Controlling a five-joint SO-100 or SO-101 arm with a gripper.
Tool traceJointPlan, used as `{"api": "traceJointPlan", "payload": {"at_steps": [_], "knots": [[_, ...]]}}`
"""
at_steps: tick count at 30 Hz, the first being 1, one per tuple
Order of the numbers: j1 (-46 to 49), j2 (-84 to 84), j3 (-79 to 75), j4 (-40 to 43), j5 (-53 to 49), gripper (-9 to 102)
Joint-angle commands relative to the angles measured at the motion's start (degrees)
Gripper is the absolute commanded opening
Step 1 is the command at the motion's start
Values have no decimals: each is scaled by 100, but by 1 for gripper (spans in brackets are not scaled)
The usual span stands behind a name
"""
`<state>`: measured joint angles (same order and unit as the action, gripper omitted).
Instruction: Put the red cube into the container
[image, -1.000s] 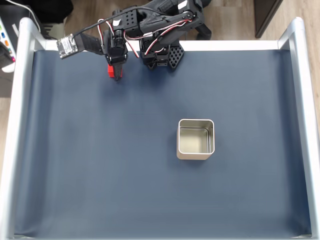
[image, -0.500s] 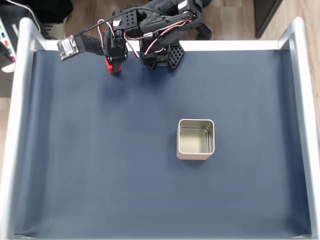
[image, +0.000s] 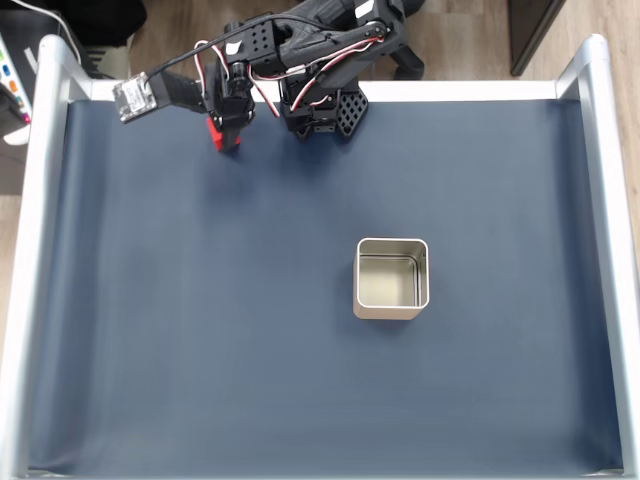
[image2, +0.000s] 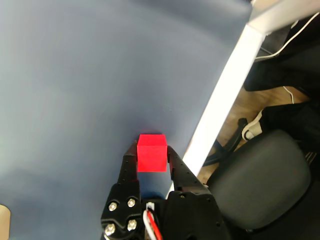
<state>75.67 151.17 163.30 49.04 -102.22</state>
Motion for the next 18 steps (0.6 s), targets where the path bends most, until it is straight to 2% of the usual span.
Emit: {"api": "traceJointPlan", "payload": {"at_steps": [1,8,18], "knots": [[-580,18,-571,53,431,0],[-2619,-88,-1872,703,1397,0],[-5563,-677,-3806,1617,1898,0]]}}
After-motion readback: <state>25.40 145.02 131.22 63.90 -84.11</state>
